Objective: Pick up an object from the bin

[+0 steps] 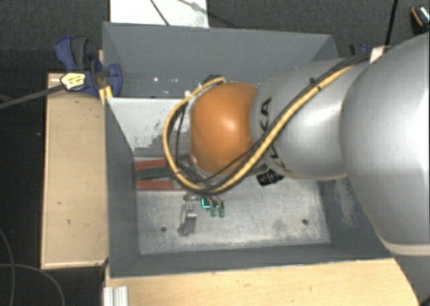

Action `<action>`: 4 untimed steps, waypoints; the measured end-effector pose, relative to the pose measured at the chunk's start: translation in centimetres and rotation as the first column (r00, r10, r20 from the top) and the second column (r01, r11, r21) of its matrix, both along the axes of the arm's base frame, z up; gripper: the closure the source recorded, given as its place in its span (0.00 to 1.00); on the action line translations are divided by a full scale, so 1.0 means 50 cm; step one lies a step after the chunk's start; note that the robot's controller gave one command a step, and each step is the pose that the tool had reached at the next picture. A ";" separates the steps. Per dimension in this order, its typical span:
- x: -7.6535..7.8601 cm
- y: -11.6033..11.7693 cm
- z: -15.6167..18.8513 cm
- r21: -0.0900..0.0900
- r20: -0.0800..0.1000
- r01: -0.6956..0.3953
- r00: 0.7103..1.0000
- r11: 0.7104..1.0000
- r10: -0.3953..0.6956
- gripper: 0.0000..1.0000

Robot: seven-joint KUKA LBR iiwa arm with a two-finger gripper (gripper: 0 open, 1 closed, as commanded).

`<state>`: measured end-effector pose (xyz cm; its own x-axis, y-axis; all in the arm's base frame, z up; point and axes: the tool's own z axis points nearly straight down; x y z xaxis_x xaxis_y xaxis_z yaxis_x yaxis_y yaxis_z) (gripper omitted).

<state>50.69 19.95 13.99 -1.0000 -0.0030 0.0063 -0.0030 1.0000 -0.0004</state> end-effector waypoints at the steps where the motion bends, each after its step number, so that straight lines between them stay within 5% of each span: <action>1: 0.153 -0.015 -0.146 0.000 0.009 -0.076 0.997 0.997 0.076 0.00; 2: 0.070 -0.039 -0.139 0.001 0.005 0.016 1.000 1.000 -0.016 0.00; 3: 0.073 -0.039 -0.139 0.001 0.007 0.020 1.000 1.000 -0.020 1.00; 4: -0.005 -0.045 0.174 0.000 0.014 -0.388 0.922 0.922 0.388 1.00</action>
Offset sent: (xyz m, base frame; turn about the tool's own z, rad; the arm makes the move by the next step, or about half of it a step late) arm 0.0744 -0.0056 -0.0699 -0.0785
